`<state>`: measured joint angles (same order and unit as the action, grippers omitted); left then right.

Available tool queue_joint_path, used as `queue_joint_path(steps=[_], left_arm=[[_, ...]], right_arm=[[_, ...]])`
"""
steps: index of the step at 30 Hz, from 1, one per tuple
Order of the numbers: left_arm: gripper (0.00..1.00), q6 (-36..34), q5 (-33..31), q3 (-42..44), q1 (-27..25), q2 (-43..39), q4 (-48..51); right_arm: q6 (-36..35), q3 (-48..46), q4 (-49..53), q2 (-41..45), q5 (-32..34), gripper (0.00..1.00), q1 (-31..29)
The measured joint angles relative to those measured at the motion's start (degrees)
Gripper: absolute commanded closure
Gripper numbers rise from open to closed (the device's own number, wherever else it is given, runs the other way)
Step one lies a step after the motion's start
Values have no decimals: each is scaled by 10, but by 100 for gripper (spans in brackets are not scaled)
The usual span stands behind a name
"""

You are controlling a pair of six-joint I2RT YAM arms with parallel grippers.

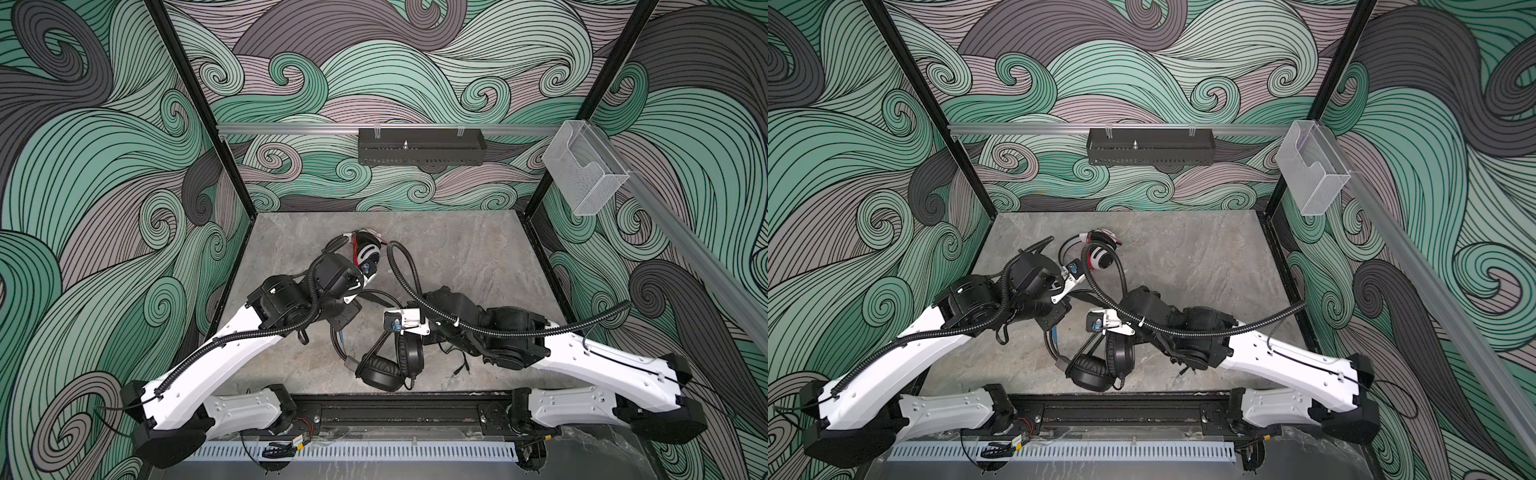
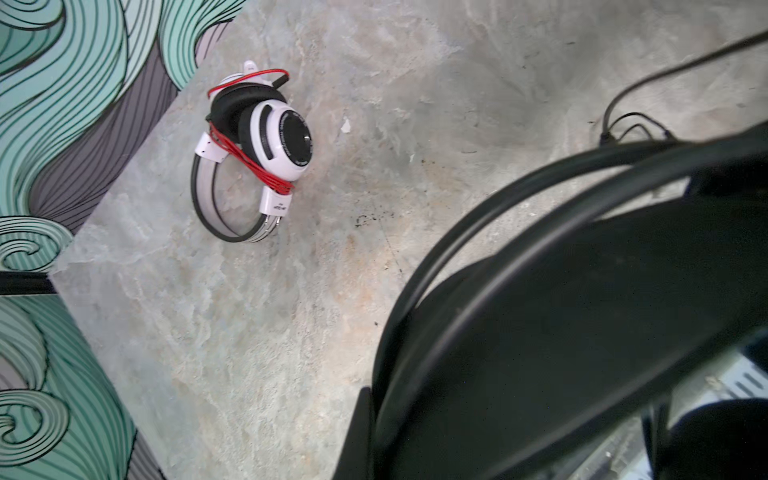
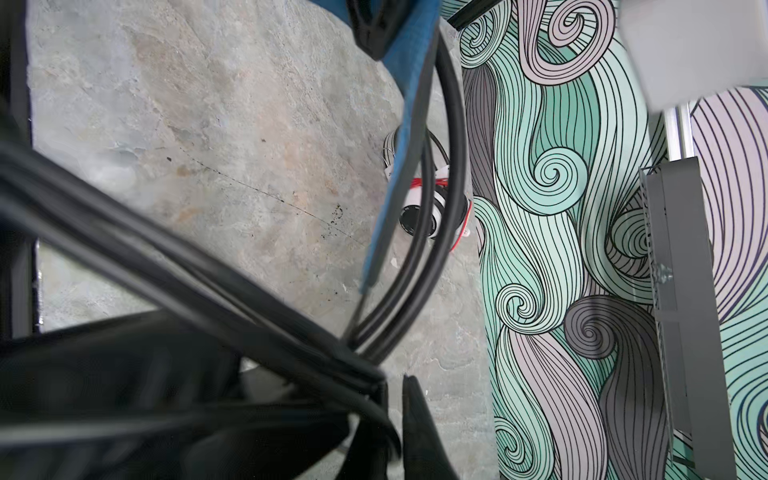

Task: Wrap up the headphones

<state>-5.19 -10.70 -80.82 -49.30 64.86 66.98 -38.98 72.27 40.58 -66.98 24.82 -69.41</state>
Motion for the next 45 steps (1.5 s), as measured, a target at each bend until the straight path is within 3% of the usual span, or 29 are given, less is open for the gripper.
queue_joint_path(steps=[11, 21, 29, 38, 45], left_arm=[[100, 17, 64, -73, -2, -4, 32], [100, 70, 106, -138, -3, 5, 30], [100, 97, 126, -170, -3, 7, 11], [100, 118, 130, -187, -3, 7, 5], [100, 133, 139, -187, -3, 7, -2]], right_arm=[[52, -148, -149, 106, -114, 62, 37], [249, -321, -395, 196, -220, 52, 117], [339, -393, -486, 197, -256, 49, 138], [391, -441, -558, 162, -287, 30, 154], [419, -467, -602, 149, -287, 34, 165]])
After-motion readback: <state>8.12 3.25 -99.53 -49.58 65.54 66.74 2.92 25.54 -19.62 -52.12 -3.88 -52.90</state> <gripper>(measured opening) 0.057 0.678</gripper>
